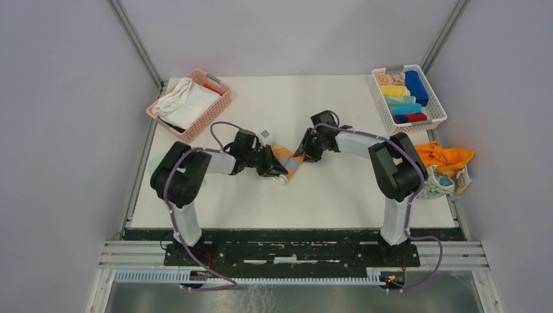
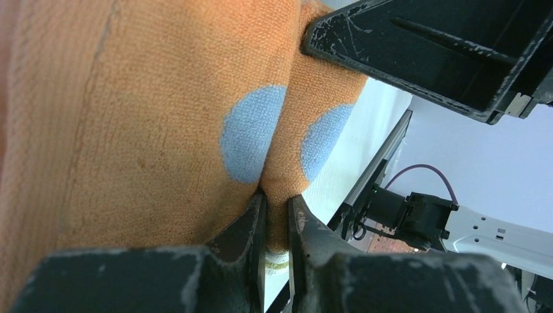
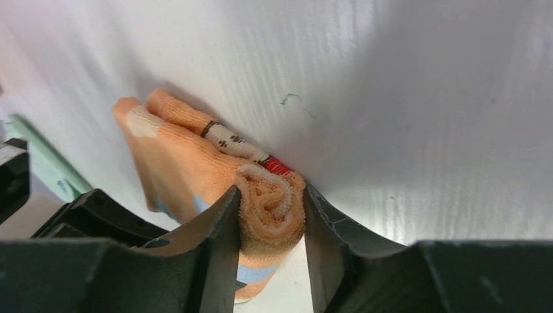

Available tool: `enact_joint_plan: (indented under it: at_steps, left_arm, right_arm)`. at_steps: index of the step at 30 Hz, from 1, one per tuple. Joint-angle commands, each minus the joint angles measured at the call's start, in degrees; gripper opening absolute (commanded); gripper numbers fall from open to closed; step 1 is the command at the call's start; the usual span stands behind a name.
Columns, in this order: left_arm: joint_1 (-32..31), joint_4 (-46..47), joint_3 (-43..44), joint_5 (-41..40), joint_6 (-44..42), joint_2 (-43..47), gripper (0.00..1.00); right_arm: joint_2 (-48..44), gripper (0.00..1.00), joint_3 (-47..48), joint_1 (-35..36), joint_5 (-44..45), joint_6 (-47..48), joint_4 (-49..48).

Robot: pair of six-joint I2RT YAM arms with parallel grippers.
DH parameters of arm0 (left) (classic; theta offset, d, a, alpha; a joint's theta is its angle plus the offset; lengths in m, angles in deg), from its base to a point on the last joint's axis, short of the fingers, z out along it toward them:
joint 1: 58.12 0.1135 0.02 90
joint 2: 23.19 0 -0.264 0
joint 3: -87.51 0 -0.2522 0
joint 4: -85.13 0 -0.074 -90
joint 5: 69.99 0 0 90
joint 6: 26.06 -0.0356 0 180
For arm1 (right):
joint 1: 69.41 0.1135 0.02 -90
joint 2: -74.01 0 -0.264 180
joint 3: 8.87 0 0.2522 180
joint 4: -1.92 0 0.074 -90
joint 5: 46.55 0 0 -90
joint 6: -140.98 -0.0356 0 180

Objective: Roll the towels
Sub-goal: Roll the towel at the center of the board.

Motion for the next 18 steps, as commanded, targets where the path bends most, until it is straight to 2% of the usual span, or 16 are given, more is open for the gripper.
enact_joint_plan:
  at_steps: [1, 4, 9, 13, 18]
  left_arm:
    - [-0.38, -7.05, -0.71, -5.52, -0.57, -1.00, 0.14]
    - [-1.30, -8.97, -0.69, -7.57, -1.84, 1.88, 0.23]
    - [-4.77, -16.03, 0.76, -16.78, -6.28, 9.23, 0.44]
    - [-10.01, -23.73, 3.61, -30.53, -11.47, 15.50, 0.58]
    - [-20.99, -28.10, 7.56, -52.65, -19.46, 20.83, 0.71]
  right_arm:
    - [0.59, 0.39, 3.09, 1.12, 7.91, 2.49, 12.58]
    - [0.92, 0.28, 4.70, 1.40, 9.44, 2.75, 15.48]
    - [2.14, 0.18, 8.10, 2.18, 10.90, 3.42, 19.34]
    - [2.78, 0.13, 9.17, 2.47, 11.12, 3.44, 20.30]
    - [3.54, 0.10, 9.81, 2.58, 10.92, 3.69, 21.00]
